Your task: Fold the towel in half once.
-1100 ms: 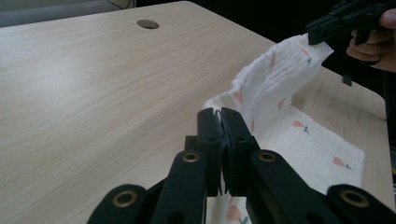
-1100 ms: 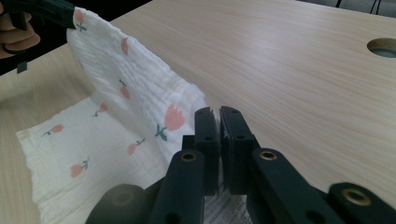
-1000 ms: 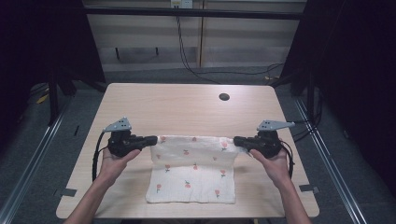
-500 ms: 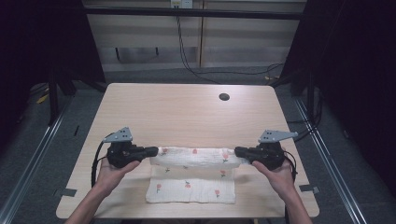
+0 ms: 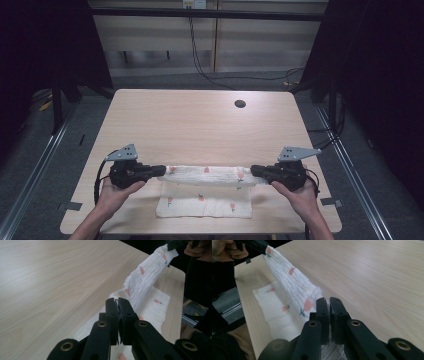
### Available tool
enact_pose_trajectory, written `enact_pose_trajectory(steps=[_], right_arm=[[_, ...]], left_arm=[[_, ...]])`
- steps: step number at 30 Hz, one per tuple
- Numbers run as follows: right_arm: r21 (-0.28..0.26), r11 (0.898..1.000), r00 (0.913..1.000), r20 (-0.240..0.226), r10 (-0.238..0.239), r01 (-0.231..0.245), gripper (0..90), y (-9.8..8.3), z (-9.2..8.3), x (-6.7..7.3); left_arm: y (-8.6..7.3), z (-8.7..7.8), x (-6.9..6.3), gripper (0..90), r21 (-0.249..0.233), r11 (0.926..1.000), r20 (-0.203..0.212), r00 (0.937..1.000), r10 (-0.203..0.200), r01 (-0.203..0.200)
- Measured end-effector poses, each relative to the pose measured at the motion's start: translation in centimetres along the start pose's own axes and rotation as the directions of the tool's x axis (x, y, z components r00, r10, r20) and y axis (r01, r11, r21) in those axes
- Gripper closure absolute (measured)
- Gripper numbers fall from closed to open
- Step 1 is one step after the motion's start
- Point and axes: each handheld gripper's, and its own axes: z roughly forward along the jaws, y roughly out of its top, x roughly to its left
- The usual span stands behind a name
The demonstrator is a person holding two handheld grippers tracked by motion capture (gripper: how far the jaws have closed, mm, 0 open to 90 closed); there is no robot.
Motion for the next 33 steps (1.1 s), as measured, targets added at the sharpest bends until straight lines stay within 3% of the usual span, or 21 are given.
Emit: enact_pose_trajectory(steps=[14,18,27,33], right_arm=[[0.023,1.000,0.9998,-0.008,0.020,-0.020,86.6,-1.8,0.0,0.5],[0.036,0.999,0.9996,-0.016,0.025,-0.024,86.6,-2.3,0.2,0.7],[0.071,0.997,0.9992,-0.027,0.031,-0.029,86.6,-3.5,0.6,1.3],[0.092,0.995,0.9989,-0.036,0.031,-0.027,86.6,-4.0,0.9,1.6]], left_arm=[[-1.2,0.4,-0.4,87.4,0.054,0.9986,-0.008,1.0000,-0.001,0.001],[-1.2,0.4,-0.8,87.5,0.037,0.9993,0.000,1.0000,0.006,-0.006],[-2.9,0.6,-1.0,87.4,0.113,0.9934,-0.005,0.9998,0.018,-0.017],[-3.9,0.9,-1.5,87.4,0.131,0.9912,0.009,0.9999,0.014,-0.015]])
